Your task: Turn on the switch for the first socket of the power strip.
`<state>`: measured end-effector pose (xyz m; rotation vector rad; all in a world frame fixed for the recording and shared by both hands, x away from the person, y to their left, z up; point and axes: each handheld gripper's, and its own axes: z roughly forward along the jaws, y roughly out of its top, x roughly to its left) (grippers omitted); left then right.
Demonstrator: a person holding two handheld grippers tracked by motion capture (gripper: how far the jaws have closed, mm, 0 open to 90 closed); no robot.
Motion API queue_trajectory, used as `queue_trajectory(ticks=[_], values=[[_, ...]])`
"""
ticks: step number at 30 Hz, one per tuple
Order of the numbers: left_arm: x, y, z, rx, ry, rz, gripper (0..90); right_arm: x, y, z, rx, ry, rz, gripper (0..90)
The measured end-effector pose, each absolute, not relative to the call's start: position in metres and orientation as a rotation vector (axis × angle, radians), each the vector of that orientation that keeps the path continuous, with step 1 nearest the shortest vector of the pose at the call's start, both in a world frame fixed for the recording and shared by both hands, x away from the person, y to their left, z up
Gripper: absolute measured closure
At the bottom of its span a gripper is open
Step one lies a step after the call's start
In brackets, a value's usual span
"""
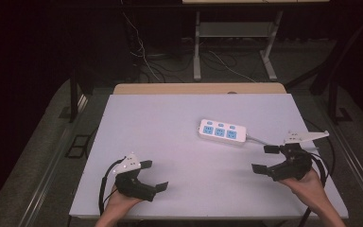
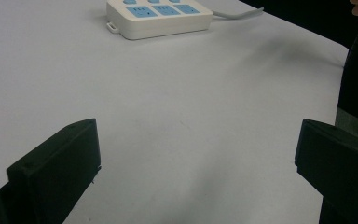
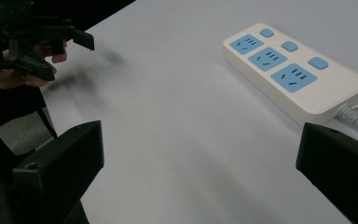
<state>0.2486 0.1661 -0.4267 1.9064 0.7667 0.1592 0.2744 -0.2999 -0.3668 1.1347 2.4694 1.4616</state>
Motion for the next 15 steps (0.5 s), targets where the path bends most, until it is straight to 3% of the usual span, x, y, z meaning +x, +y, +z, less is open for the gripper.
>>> queue_trajectory(ticks=[15], values=[[0.249,0.167,-0.427,1.903,0.77,0.159,0.0,0.298,-0.295,-0.353,1.086,2.528,1.402,0.4]])
